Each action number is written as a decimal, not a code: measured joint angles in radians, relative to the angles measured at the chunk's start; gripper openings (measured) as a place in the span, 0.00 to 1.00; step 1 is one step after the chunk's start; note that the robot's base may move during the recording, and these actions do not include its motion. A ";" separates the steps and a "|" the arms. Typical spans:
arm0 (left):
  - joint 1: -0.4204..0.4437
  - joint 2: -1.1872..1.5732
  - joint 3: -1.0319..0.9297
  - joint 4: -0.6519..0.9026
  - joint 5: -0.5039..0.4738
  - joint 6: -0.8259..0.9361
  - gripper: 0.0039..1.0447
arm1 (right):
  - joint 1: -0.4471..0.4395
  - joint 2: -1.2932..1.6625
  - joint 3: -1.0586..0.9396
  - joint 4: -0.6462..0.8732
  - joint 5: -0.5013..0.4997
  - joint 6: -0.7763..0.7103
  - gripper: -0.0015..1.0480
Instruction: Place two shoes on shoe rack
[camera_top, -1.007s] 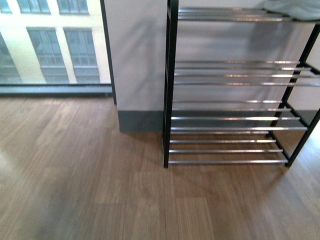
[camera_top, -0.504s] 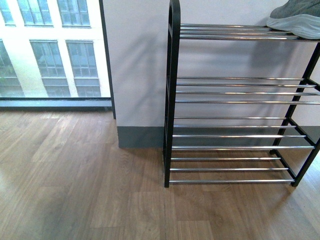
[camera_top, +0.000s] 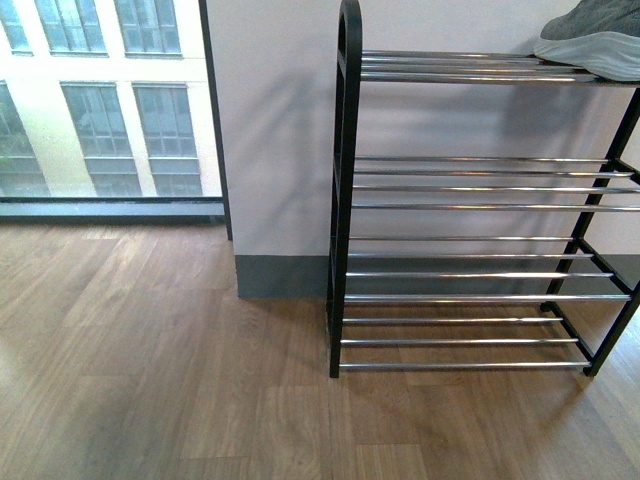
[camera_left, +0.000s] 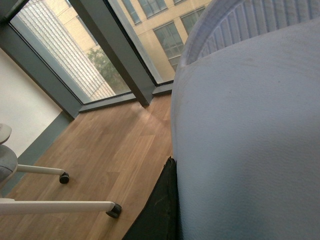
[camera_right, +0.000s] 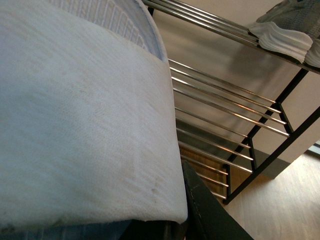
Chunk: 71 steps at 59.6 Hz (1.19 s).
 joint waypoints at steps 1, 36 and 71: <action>0.000 0.000 0.000 0.000 0.000 0.000 0.02 | 0.000 0.000 0.000 0.000 0.000 0.000 0.02; 0.000 -0.001 0.000 0.000 0.000 0.000 0.02 | 0.000 0.000 0.000 0.000 0.000 0.000 0.02; 0.000 0.002 0.000 0.000 0.000 0.000 0.02 | 0.000 0.000 -0.003 0.000 0.000 0.000 0.02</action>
